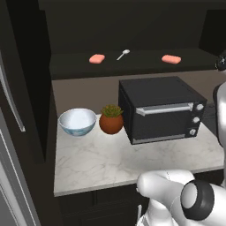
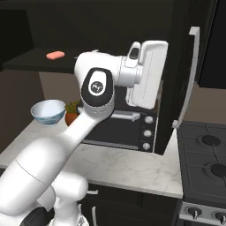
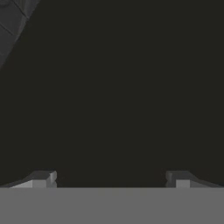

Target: Pick the bar soap and bar soap from the cabinet and place them on the counter.

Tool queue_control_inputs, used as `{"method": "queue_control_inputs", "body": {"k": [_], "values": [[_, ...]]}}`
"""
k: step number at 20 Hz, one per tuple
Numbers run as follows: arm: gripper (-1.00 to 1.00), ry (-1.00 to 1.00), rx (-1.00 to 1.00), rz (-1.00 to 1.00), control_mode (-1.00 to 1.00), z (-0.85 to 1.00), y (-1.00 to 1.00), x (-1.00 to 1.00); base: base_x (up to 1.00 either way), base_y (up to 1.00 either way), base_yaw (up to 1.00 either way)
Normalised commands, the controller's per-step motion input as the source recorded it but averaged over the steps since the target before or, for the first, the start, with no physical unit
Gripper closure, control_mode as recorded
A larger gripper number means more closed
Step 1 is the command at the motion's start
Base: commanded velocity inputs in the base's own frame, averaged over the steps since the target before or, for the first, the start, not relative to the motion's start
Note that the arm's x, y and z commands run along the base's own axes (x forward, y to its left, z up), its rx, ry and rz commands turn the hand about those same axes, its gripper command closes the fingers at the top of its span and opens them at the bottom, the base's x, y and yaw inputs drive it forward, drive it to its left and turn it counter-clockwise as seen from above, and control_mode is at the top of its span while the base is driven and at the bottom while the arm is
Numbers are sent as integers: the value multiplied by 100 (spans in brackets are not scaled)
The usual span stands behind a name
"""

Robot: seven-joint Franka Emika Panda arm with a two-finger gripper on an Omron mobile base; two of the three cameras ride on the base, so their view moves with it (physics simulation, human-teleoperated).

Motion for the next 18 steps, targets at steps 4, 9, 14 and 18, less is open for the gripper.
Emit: {"method": "queue_control_inputs", "body": {"k": [4, 9, 14, 18], "values": [[-100, -2, 7, 0, -100, -6, -39, 0, 0, 0, 0], [-100, 0, 5, 1, -100, -10, -31, 8, 0, 0, 0], [-100, 0, 2, 5, -100, -8, -20, 8, 0, 0, 0], [-100, 0, 0, 5, -100, -8, -12, 7, 0, 0, 0]]}}
